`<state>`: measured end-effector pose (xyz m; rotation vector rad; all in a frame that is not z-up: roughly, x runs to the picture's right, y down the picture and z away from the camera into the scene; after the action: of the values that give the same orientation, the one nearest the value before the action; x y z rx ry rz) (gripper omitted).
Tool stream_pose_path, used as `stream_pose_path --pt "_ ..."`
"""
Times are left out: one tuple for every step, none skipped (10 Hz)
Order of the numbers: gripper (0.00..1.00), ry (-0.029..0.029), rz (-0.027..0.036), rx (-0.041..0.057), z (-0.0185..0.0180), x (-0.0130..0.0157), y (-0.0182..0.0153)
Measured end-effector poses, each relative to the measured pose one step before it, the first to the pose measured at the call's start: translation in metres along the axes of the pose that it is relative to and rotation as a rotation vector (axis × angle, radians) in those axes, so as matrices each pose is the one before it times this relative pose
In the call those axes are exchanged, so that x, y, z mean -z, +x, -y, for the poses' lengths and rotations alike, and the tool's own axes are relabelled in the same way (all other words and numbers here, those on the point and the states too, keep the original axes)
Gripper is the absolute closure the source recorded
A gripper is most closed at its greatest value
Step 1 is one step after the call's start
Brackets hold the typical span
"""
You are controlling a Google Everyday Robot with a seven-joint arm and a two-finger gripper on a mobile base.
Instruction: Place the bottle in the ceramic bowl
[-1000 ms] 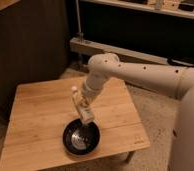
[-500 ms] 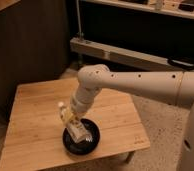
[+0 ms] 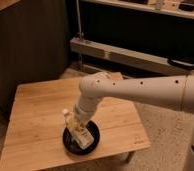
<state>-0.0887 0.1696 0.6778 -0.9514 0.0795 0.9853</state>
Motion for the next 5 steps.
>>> stream_pose_path --pt "0.20 0.01313 -0.01427 -0.00851 0.00638 -0.01215 -0.00414" --pt "0.20 0.00131 -0.00706 -0.01089 0.00554 -0.00991 -0.00540" --pt "0.20 -0.00545 -0.00171 -0.00926 0.00405 -0.00441 -0.00407" --pt "0.20 -0.00876 -0.00513 0.00051 0.00090 -0.00255 -0.00405" --pt "0.20 -0.01673 -0.00799 0.01658 -0.00452 -0.00292 -0.00606"
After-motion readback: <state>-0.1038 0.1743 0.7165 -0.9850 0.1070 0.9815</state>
